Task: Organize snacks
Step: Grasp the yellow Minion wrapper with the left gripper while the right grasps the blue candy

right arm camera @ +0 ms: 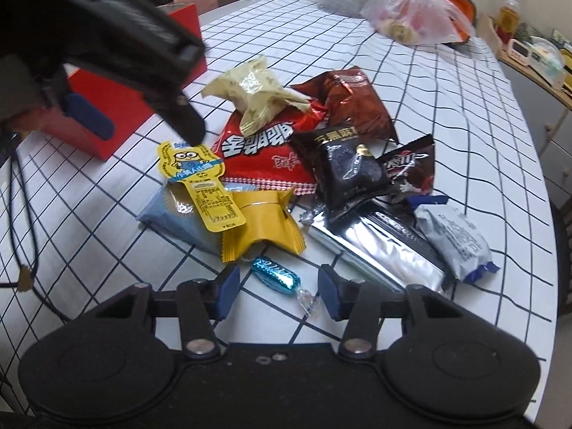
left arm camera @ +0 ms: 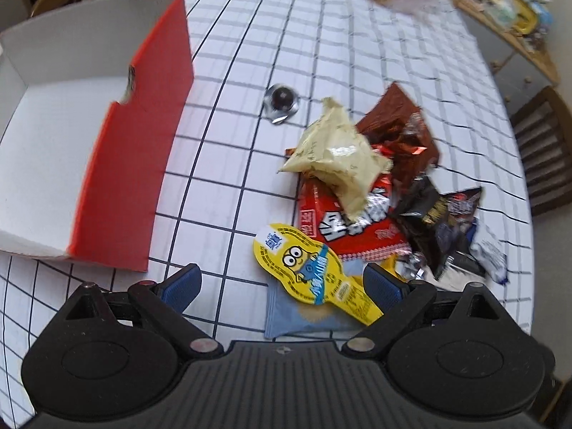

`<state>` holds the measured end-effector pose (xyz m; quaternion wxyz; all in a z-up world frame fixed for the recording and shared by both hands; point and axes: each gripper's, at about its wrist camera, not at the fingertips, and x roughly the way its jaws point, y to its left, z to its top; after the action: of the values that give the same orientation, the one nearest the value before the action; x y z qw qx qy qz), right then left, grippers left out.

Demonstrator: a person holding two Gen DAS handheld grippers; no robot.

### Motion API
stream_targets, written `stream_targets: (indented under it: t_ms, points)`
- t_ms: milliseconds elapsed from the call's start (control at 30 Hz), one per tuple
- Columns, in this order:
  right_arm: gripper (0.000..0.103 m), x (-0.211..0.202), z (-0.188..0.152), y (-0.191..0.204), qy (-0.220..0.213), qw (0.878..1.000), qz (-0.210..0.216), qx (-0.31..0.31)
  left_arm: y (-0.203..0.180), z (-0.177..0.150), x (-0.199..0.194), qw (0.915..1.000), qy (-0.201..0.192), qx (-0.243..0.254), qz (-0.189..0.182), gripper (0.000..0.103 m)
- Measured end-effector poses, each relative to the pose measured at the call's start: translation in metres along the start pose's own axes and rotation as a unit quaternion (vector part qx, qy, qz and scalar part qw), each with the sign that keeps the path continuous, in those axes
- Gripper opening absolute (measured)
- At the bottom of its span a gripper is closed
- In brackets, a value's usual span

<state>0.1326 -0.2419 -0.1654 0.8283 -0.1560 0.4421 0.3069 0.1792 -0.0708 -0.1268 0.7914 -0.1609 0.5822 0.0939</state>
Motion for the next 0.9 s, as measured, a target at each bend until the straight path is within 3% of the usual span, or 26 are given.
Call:
stream_targets:
  t_ms: [200, 400, 567, 900]
  points:
    - [0.041, 0.004, 0.003, -0.005, 0.003, 1.0, 0.019, -0.003, -0.01, 0.012, 0.021, 0.9991, 0.021, -0.025, 0.028, 0.096]
    - [0.037, 0.006, 0.005, -0.006, 0.003, 0.999, 0.035, -0.005, -0.026, 0.015, 0.035, 0.9977, 0.036, -0.014, 0.055, 0.096]
    - [0.033, 0.006, 0.004, -0.007, 0.001, 0.999, 0.043, -0.001, -0.024, 0.016, 0.047, 0.996, 0.051, -0.018, 0.071, 0.089]
    - [0.016, 0.002, -0.001, -0.011, 0.002, 0.998, 0.055, 0.017, -0.017, 0.017, 0.051, 0.9961, 0.066, -0.039, 0.044, 0.069]
